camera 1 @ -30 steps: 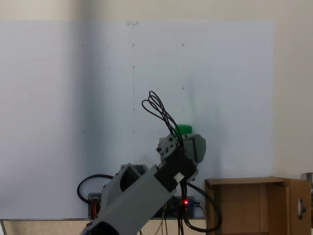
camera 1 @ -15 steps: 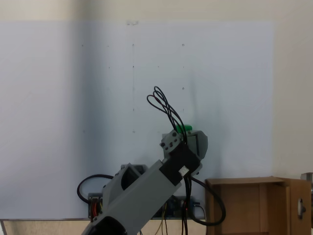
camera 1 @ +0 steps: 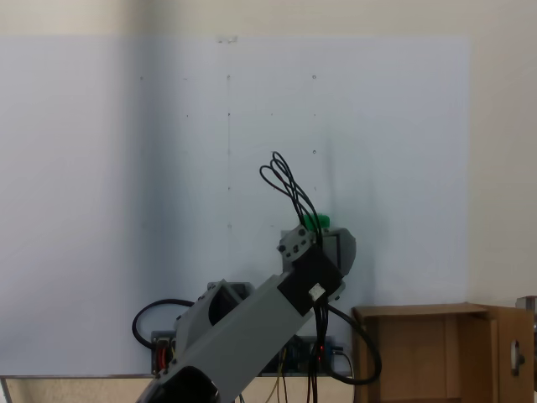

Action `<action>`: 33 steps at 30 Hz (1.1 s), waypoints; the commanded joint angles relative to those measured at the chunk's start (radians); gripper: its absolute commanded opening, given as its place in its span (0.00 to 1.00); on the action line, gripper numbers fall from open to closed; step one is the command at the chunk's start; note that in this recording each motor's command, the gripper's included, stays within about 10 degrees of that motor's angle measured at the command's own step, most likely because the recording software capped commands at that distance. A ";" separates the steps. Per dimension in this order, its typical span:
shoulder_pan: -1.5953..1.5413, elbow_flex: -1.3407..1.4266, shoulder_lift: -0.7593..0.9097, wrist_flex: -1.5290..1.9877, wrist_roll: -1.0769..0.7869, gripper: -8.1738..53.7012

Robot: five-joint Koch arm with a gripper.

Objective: Grasp a green dice and put it in the bin.

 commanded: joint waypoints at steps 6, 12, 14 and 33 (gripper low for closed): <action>0.006 -0.008 -0.031 -0.040 0.097 0.82; 0.009 -0.006 -0.124 -0.061 0.097 0.82; 0.006 -0.008 -0.138 -0.061 0.100 0.82; -0.043 0.060 -0.158 -0.163 0.144 0.82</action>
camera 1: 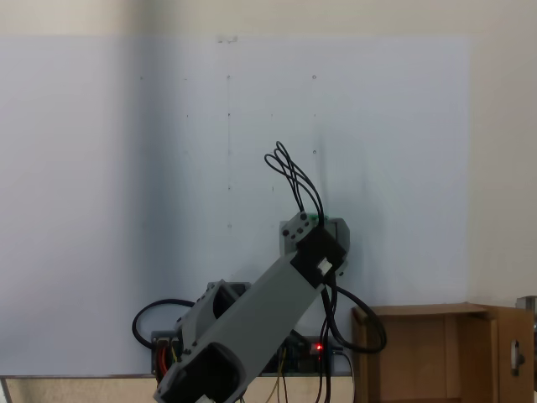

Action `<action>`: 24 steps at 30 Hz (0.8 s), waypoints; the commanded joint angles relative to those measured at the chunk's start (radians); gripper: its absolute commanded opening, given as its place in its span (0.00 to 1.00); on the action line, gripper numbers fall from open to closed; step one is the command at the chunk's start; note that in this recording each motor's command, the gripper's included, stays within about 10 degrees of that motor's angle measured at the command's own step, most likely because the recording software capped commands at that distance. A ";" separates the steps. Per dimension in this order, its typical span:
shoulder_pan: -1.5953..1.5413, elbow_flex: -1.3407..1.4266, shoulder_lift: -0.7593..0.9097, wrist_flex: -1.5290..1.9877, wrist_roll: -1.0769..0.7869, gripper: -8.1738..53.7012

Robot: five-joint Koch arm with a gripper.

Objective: Grasp a green dice and put it in the bin.

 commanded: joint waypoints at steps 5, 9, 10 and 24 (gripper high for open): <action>-0.002 -0.020 -0.015 -0.061 0.092 0.81; -0.002 -0.017 -0.046 -0.081 0.092 0.81; 0.000 -0.014 -0.048 -0.087 0.092 0.80; -0.003 0.031 -0.083 -0.112 0.092 0.66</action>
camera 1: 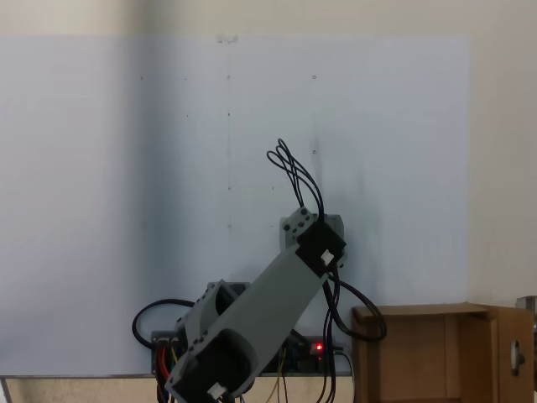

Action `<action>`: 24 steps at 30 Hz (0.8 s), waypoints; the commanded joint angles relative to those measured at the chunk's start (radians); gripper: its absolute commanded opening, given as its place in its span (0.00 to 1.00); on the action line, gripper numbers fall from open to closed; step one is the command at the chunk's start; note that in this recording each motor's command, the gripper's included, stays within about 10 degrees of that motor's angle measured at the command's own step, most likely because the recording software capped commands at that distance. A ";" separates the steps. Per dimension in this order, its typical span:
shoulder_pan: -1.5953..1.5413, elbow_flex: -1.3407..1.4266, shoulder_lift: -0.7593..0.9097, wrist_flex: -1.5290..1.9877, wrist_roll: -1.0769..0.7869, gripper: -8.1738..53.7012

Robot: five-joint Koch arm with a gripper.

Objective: Grasp a green dice and put it in the bin.

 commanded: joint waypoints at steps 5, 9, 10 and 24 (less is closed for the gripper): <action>0.000 -0.008 0.000 -0.014 0.075 0.61; 0.000 -0.006 0.000 -0.035 0.075 0.61; 0.000 -0.006 0.000 -0.038 0.075 0.61; 0.020 -0.006 -0.012 -0.058 0.083 0.33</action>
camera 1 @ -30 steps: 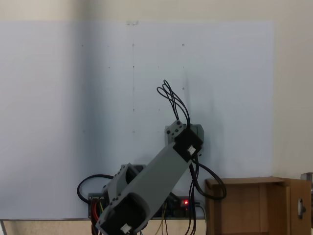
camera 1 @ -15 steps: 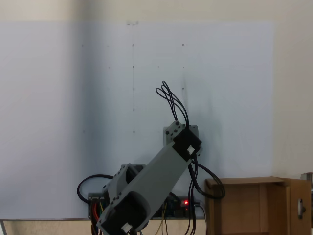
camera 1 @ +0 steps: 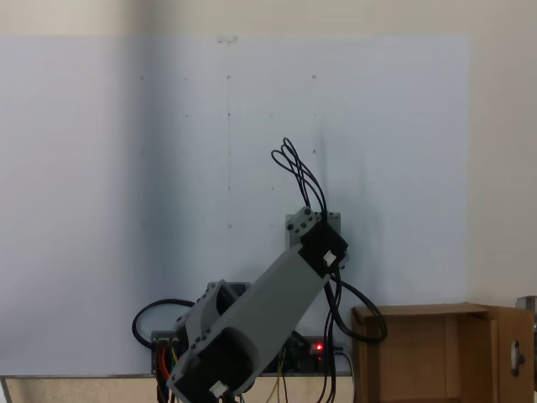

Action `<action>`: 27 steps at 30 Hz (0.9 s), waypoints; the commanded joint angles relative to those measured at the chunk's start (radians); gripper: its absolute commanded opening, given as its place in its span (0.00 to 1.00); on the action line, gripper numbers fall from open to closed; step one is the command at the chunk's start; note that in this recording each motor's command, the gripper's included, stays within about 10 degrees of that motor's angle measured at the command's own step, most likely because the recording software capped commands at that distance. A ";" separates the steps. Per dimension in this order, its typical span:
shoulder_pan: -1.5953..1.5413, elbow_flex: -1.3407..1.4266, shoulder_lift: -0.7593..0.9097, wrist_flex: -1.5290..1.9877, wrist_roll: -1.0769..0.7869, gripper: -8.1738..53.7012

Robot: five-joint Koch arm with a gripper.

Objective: Grasp a green dice and put it in the bin.

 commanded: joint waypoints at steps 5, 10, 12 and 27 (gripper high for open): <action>-0.003 -0.009 0.012 0.035 0.083 0.33; -0.006 -0.011 0.072 0.092 0.081 0.33; -0.014 -0.014 0.109 0.101 0.081 0.33; -0.038 -0.574 0.213 0.413 0.057 0.33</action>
